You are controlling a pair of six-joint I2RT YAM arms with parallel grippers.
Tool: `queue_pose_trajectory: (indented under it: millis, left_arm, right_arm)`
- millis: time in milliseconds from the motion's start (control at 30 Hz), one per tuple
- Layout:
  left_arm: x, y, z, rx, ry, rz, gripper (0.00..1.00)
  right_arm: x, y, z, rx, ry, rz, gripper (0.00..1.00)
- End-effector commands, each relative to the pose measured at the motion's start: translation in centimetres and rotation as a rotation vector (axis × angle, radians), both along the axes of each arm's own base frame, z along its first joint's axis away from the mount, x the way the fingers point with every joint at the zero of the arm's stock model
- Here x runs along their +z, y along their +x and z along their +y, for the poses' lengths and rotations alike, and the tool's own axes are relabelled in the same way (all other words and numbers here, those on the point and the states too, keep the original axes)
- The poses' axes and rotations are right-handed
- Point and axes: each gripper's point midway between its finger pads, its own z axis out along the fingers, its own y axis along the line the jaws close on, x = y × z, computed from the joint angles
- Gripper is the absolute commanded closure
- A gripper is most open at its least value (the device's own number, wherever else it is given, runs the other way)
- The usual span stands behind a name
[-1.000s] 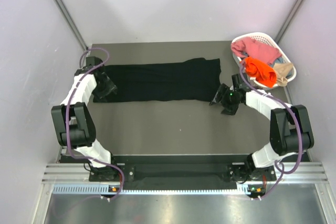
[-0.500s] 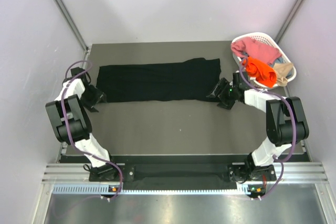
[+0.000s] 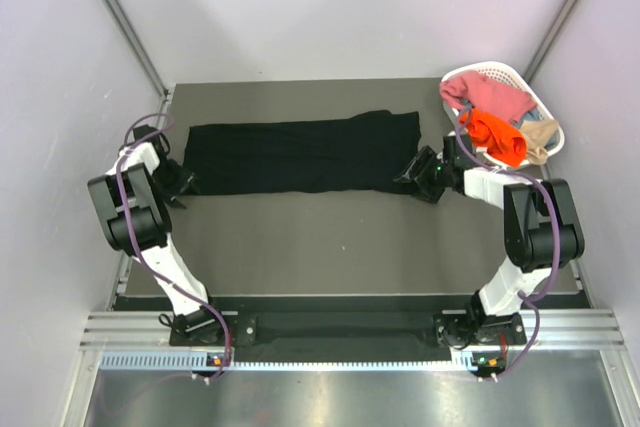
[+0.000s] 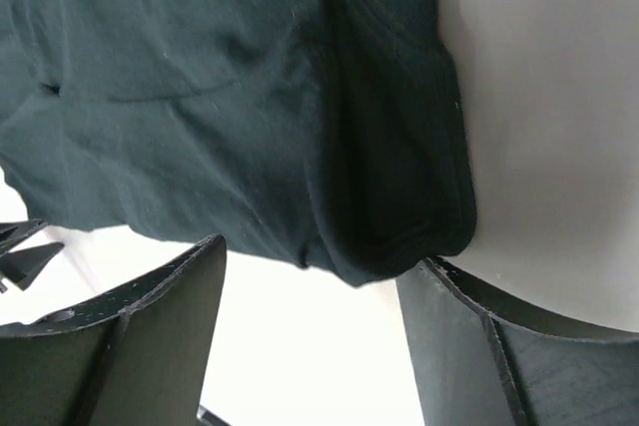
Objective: Fold and stack the t-shirts
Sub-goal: Fold the tshirt
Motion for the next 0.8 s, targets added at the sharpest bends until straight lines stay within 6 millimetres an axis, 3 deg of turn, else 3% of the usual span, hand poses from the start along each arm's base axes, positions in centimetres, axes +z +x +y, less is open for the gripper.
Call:
queue_pose_trajectory:
  millis: [0,200,533,767]
  left_arm:
    - [0.2,1.4,1.4,0.005,0.029,-0.024,0.40]
    - [-0.2,1.7,1.9,0.015,0.038,-0.012,0.40]
    - [2.6,1.7,2.2,0.073,0.019,-0.108,0.35]
    - [1.8,2.8,2.5,0.088,-0.008,-0.102,0.37]
  right_arm:
    - [-0.9,1.3,-1.3,-0.043,-0.050,0.002,0.32]
    - [-0.6,1.4,-1.3,-0.046,-0.051,-0.003,0.33]
    - [-0.7,1.3,-1.2,-0.026,-0.048,-0.006,0.33]
    - [-0.9,1.4,-1.2,-0.025,-0.052,-0.007,0.33]
